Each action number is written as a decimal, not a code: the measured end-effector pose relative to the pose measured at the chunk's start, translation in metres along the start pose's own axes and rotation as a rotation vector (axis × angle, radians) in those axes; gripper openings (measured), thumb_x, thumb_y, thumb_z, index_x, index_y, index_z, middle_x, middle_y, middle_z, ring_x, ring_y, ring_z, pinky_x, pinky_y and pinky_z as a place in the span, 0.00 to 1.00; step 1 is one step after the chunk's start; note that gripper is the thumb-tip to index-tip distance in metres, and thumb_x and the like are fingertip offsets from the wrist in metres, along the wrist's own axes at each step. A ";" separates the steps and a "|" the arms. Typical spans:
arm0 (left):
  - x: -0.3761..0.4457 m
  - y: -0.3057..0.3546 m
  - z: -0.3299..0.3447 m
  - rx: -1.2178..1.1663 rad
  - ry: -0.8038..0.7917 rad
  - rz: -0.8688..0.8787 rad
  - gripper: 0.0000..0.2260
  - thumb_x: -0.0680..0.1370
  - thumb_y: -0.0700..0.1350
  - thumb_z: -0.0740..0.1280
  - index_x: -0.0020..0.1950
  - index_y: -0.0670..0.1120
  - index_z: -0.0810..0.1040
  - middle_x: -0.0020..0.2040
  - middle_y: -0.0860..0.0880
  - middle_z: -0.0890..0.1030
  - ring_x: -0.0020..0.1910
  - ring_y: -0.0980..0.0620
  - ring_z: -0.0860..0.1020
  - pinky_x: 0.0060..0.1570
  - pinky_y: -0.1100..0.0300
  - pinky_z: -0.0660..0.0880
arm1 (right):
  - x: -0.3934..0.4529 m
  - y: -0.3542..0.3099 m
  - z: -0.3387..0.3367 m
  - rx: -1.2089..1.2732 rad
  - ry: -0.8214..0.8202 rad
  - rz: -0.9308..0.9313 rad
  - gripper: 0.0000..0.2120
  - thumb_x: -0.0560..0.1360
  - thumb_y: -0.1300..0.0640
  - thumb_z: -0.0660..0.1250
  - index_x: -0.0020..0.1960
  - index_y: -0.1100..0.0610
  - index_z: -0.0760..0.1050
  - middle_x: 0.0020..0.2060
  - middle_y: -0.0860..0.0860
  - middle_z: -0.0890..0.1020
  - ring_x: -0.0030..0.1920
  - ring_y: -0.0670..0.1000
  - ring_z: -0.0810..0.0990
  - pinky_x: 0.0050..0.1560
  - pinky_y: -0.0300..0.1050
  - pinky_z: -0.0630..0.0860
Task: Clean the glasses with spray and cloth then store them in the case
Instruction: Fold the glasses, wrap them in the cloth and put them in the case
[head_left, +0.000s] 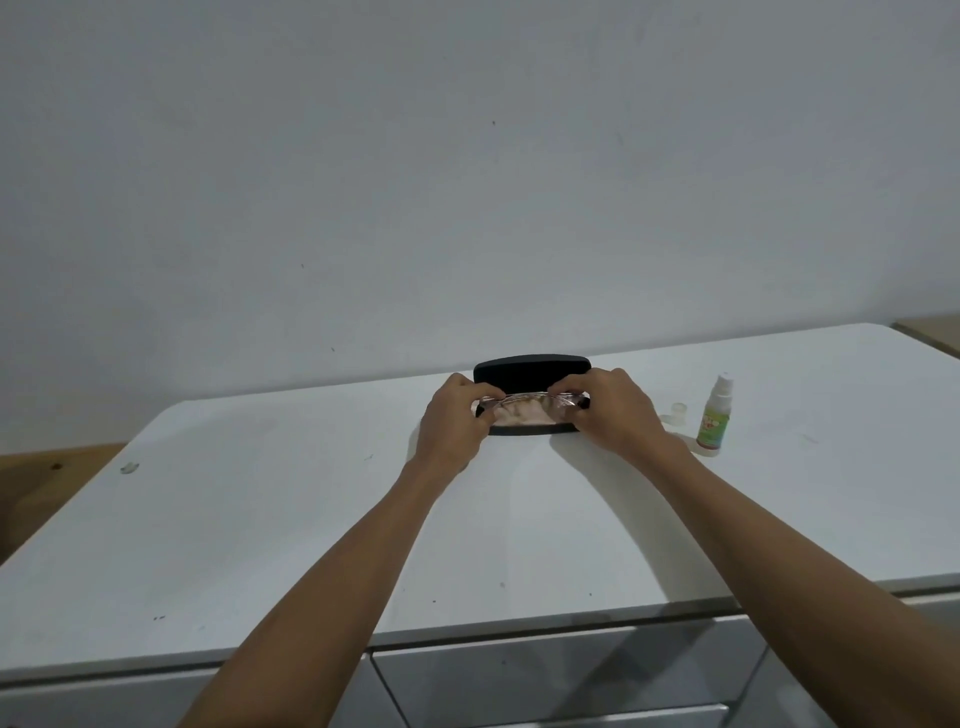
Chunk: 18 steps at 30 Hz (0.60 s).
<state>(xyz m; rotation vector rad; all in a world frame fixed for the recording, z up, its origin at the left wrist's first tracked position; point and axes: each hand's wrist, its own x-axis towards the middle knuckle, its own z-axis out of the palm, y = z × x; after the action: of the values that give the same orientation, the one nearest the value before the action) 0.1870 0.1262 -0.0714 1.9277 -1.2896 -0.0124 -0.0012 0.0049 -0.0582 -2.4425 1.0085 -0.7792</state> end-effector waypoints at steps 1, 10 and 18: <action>-0.001 0.000 -0.001 -0.005 -0.004 0.001 0.09 0.76 0.45 0.73 0.55 0.56 0.84 0.48 0.52 0.77 0.36 0.57 0.73 0.44 0.55 0.76 | 0.000 0.000 0.000 -0.005 0.001 0.005 0.08 0.75 0.49 0.70 0.52 0.40 0.84 0.47 0.44 0.85 0.52 0.52 0.78 0.40 0.45 0.71; -0.018 -0.001 -0.011 0.010 0.094 0.163 0.05 0.75 0.46 0.71 0.47 0.56 0.83 0.47 0.58 0.77 0.50 0.57 0.76 0.43 0.61 0.74 | -0.013 0.002 -0.002 -0.060 0.073 -0.149 0.04 0.74 0.54 0.71 0.47 0.48 0.83 0.43 0.44 0.80 0.50 0.51 0.74 0.41 0.46 0.71; -0.020 -0.003 -0.013 0.221 -0.070 0.180 0.04 0.76 0.49 0.73 0.48 0.50 0.84 0.47 0.55 0.79 0.52 0.53 0.73 0.44 0.53 0.74 | -0.019 0.002 -0.006 -0.192 0.034 -0.135 0.06 0.75 0.48 0.72 0.44 0.49 0.85 0.37 0.46 0.85 0.49 0.52 0.73 0.38 0.46 0.70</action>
<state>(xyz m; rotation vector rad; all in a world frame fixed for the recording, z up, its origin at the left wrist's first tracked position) 0.1850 0.1501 -0.0718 2.0020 -1.5629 0.1613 -0.0171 0.0163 -0.0609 -2.6931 0.9789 -0.8028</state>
